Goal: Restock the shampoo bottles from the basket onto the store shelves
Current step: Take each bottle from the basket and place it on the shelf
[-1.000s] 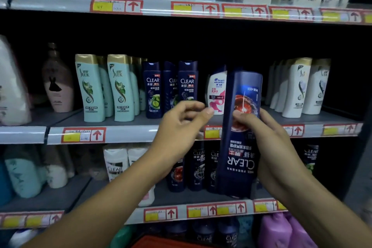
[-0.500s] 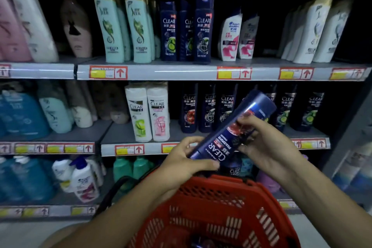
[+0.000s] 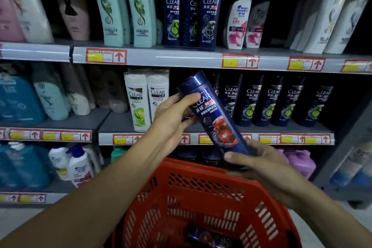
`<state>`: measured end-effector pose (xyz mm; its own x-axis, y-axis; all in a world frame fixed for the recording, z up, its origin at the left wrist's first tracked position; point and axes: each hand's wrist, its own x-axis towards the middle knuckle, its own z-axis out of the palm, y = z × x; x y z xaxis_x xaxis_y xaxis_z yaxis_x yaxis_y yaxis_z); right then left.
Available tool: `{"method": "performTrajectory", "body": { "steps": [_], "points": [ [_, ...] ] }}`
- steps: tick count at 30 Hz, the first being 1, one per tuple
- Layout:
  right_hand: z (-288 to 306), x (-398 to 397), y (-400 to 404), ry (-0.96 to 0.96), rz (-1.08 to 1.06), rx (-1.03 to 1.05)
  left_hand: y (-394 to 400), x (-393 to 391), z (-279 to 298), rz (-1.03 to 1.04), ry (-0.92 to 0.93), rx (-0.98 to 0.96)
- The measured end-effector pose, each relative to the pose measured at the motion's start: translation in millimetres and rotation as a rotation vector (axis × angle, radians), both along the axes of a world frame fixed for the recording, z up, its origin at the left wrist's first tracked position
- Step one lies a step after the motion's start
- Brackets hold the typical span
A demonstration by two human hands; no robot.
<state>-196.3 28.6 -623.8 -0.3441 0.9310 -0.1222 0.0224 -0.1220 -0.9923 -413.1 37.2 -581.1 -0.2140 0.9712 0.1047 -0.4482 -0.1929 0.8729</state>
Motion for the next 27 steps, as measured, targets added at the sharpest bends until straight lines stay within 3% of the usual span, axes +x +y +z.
{"method": "performTrajectory", "body": {
  "steps": [2, 7, 14, 22, 27],
  "points": [
    [-5.0, -8.9, -3.6, -0.133, 0.031, 0.078, 2.4, 5.2, -4.9, 0.014, 0.092, 0.029],
    [-26.8, -25.0, -7.1, -0.206, 0.195, 0.087, -2.9, 6.3, -31.8, -0.024, 0.379, 0.010],
    [-63.6, -30.8, 5.1, -0.249, 0.075, 0.150, -15.8, -0.9, -78.8, -0.148, 0.656, -0.127],
    [-51.4, -73.3, 74.4, -0.269, -0.054, 0.415, 34.9, -4.8, -71.5, 0.129, 0.711, -0.047],
    [-32.1, -107.5, 128.4, -0.205, -0.145, 0.456, 85.9, -14.8, -52.0, 0.270, 0.709, -0.011]
  ]
}}
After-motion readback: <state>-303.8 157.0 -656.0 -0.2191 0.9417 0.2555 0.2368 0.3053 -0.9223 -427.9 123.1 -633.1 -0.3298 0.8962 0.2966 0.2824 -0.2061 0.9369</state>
